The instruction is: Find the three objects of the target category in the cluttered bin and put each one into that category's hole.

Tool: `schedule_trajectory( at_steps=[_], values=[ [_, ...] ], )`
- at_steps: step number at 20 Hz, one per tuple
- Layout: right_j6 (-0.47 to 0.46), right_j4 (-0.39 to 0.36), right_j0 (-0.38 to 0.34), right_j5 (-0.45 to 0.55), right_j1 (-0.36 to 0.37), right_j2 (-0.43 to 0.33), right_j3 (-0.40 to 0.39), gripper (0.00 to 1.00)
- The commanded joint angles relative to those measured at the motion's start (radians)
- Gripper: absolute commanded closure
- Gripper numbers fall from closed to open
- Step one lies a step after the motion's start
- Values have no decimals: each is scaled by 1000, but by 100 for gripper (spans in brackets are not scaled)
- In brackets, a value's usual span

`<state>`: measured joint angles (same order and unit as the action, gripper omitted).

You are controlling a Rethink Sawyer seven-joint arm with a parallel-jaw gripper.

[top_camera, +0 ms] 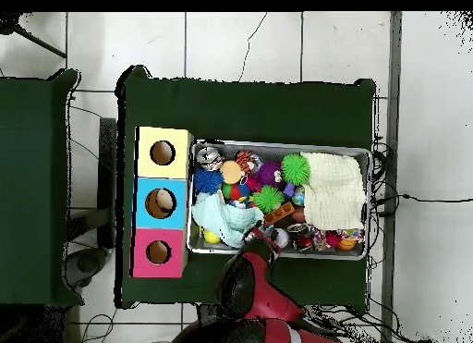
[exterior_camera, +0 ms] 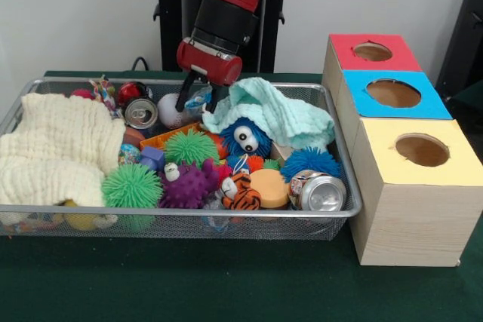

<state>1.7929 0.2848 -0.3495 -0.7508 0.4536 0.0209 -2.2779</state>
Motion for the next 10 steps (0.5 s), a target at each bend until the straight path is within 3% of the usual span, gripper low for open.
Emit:
schedule_trajectory(
  at_steps=[1, 10],
  values=[
    [328, -24, -55, 106, -181, -65, -56, 0],
    [329, -26, -62, 63, -212, -68, -61, 0]
  ],
)
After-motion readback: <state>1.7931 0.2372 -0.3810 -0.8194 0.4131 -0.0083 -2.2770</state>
